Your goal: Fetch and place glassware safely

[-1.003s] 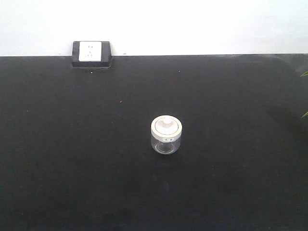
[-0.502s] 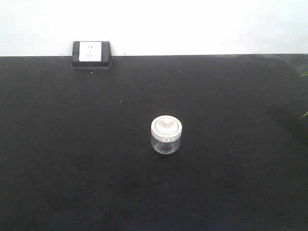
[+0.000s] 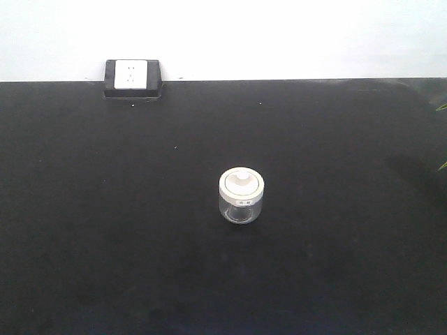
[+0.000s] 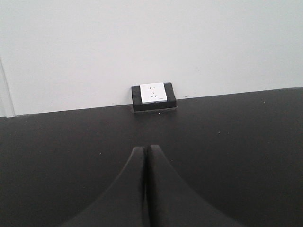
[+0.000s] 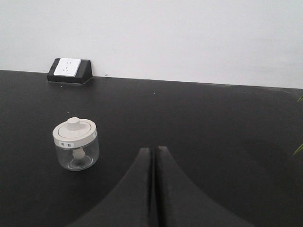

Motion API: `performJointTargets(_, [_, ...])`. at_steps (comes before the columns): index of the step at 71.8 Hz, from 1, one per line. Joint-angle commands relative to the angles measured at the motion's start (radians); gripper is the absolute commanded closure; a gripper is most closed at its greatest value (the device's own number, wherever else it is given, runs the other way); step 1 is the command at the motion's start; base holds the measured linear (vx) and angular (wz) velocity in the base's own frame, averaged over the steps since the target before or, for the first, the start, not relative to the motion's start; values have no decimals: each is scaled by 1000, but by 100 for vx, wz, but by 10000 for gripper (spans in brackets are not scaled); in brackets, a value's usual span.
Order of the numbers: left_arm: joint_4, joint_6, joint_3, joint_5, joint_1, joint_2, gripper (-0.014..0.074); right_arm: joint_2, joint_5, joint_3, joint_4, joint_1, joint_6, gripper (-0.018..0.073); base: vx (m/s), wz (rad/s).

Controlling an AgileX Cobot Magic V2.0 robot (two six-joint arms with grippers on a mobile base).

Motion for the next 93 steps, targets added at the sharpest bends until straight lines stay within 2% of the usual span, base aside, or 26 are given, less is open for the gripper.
performJointTargets(1, [-12, -13, 31, -80, 1, -18, 603, 11, -71, -25, -15, -5, -8, 567, 0, 0])
performJointTargets(82, [-10, -11, 30, -79, 1, -18, 603, 9, -73, -25, -15, -5, -8, 567, 0, 0])
performJointTargets(87, [-10, -11, 30, -79, 1, -18, 603, -8, -73, -25, -15, -21, -26, 567, 0, 0])
performJointTargets(93, [-10, -11, 30, -79, 1, -18, 603, -16, -76, -20, -1, -83, -53, 567, 0, 0])
